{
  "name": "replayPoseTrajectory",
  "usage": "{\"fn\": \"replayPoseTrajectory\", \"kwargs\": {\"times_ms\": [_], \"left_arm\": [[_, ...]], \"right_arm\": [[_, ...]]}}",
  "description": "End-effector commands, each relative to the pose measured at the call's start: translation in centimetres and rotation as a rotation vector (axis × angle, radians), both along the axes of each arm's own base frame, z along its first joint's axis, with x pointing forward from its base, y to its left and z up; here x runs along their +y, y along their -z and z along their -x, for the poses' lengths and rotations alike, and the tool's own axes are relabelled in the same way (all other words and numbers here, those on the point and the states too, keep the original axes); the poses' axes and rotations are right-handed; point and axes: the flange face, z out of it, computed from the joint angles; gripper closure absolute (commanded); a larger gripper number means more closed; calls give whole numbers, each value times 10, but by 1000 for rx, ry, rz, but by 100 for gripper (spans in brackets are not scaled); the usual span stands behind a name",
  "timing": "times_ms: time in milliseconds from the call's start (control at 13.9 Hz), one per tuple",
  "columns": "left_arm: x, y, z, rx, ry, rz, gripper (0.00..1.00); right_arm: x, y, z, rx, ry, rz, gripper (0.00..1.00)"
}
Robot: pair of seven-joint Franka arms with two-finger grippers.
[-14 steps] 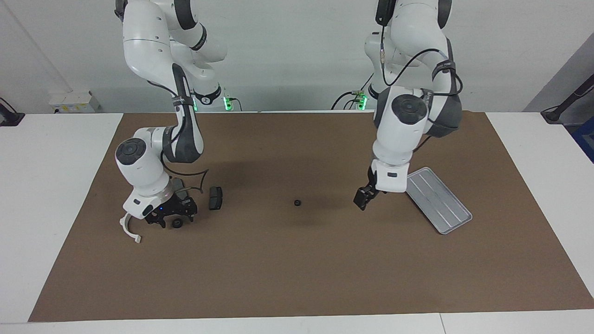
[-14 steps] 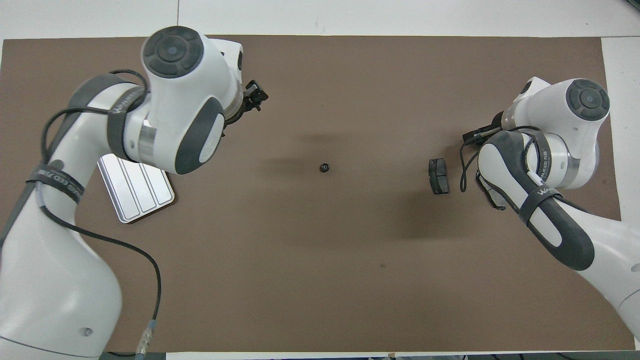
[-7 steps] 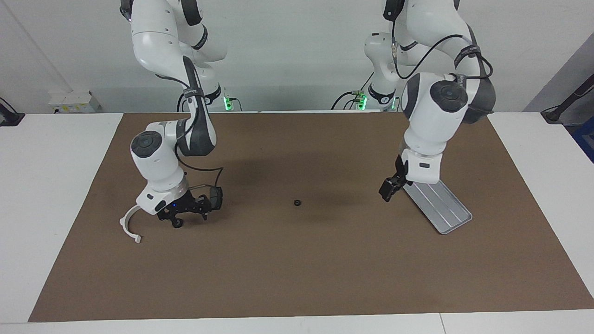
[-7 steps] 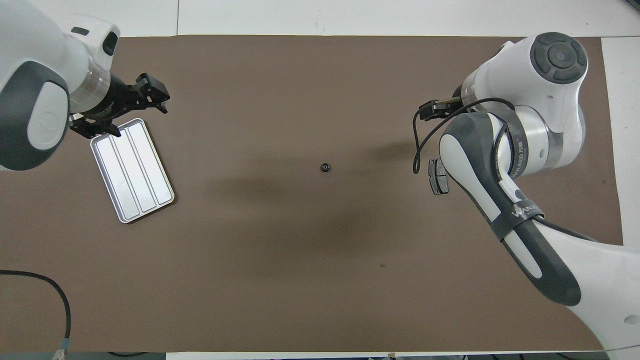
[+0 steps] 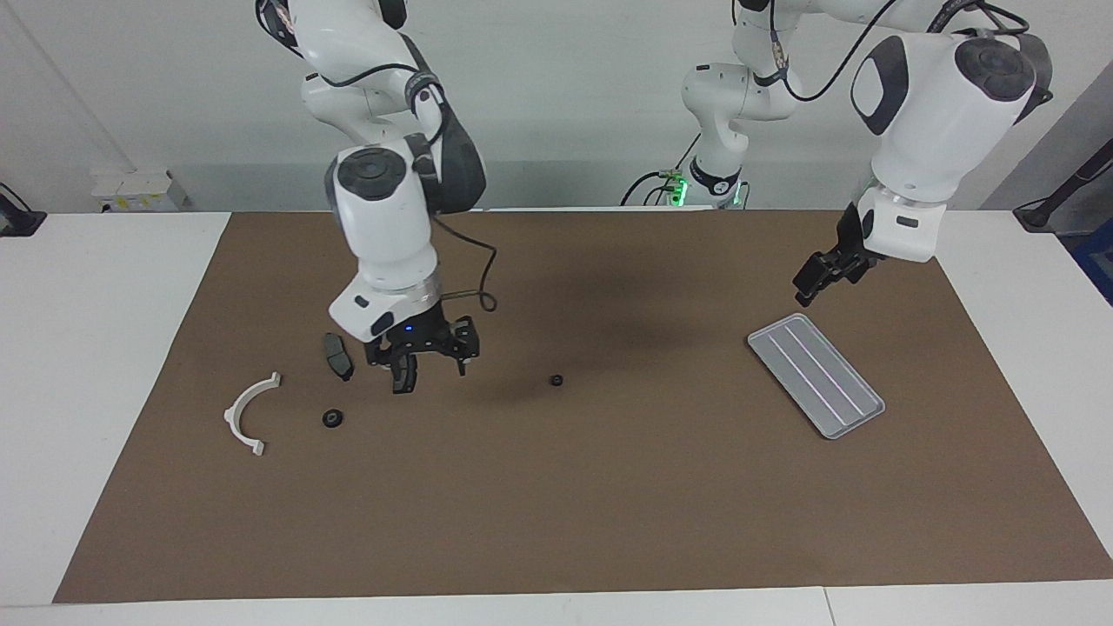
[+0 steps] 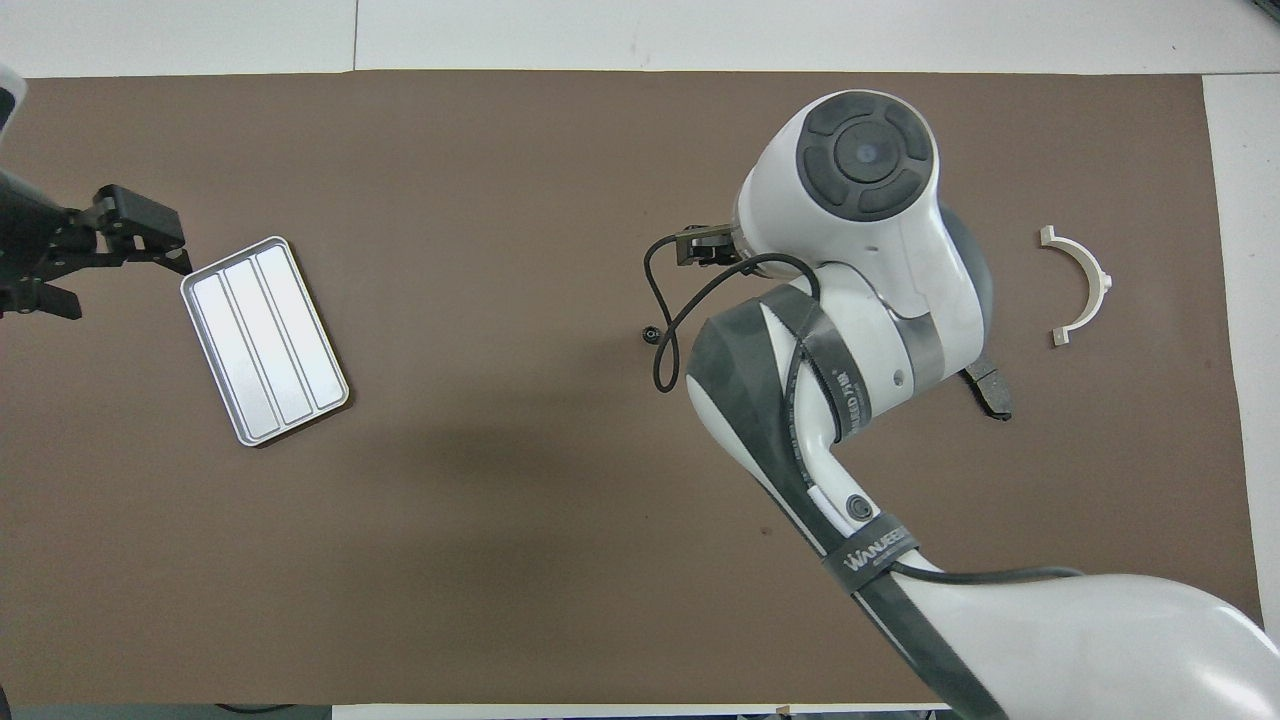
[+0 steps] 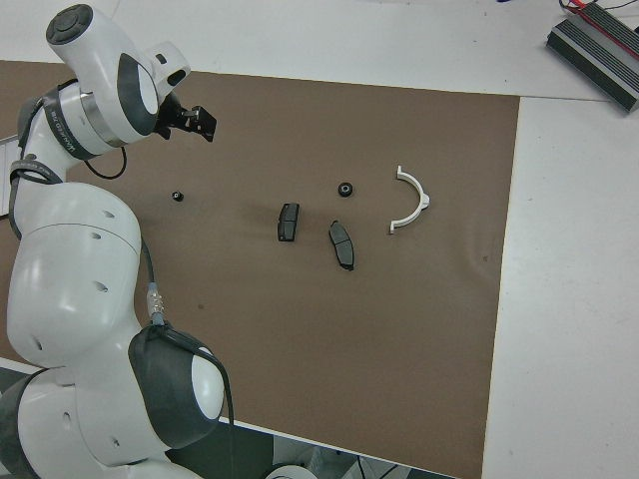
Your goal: Place bearing gear from tray to pile
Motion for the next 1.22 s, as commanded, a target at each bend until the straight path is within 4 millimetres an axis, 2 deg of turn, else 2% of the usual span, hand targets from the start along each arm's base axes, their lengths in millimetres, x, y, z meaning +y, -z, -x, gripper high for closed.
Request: {"fn": "replayPoseTrajectory", "kwargs": {"times_ms": [0, 144, 431, 646, 790, 1006, 1149], "left_arm": [[22, 0, 15, 19, 89, 30, 0], [18, 9, 23, 31, 96, 29, 0], [18, 9, 23, 30, 101, 28, 0], [15, 0, 25, 21, 106, 29, 0], [11, -9, 32, 15, 114, 29, 0], [9, -9, 38, 30, 113, 28, 0], [9, -5, 41, 44, 113, 29, 0]], "right_arm": [[34, 11, 12, 15, 11, 5, 0], [52, 37, 15, 30, 2, 10, 0], [57, 75, 17, 36, -7, 11, 1], [61, 92, 14, 35, -8, 7, 1], [73, 103, 17, 29, -2, 0, 1], [77, 125, 15, 25, -2, -5, 1], [78, 131, 16, 31, -3, -1, 1]]}}
